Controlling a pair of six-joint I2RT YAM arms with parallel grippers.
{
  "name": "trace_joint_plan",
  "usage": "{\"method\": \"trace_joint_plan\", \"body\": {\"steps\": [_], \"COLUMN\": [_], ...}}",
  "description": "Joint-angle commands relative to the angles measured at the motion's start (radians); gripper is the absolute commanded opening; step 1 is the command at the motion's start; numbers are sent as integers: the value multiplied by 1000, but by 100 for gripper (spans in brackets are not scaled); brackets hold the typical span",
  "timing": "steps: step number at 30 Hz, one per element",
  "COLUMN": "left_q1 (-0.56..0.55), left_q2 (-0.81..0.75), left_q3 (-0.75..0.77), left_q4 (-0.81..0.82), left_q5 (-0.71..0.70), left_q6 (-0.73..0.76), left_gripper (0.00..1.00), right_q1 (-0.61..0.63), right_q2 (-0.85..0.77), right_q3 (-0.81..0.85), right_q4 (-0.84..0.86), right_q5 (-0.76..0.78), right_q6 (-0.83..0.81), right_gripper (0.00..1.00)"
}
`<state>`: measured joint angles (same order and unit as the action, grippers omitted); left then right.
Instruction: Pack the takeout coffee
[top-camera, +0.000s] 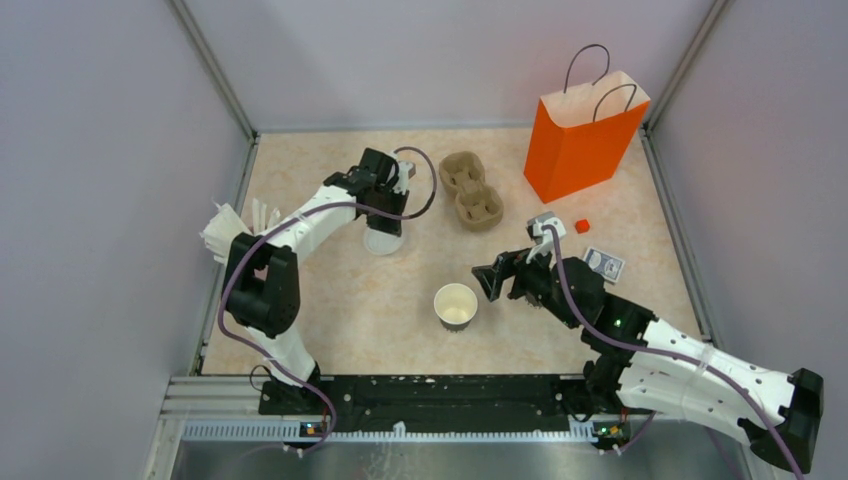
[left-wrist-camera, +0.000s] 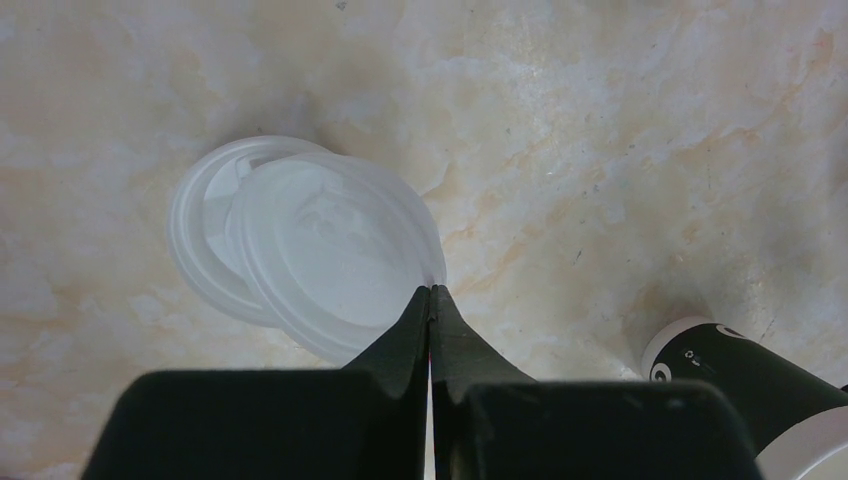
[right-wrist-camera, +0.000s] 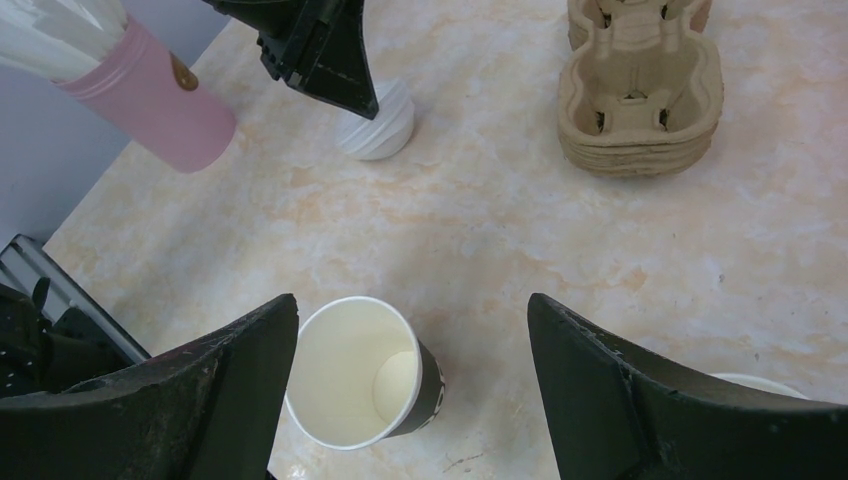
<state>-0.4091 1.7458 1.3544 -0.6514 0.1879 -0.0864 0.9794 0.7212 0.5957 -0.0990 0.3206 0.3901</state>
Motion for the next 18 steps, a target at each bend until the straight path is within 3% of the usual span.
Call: {"method": "trace_joint_plan", "body": {"steps": [1, 5, 8, 10, 18], "left_q1": [3, 3, 3, 3, 3], "left_q2": [1, 0, 1, 0, -15], "left_q3": [40, 40, 39, 39, 52], "left_q4": [-13, -14, -16, -17, -13], "left_q5": [-20, -29, -33, -31, -44], "left_q6": [25, 28, 30, 32, 23], "left_gripper": [0, 0, 8, 0, 0], "right_q1": [6, 6, 7, 6, 7], "right_q2": [6, 7, 7, 7, 8], "right_q3": [14, 15, 15, 15, 17], "right_q4": [16, 16, 16, 15, 13], "right_q5": [2, 3, 3, 5, 3], "right_q6": [13, 14, 14, 14, 17], "right_gripper": [83, 83, 83, 83, 83]}}
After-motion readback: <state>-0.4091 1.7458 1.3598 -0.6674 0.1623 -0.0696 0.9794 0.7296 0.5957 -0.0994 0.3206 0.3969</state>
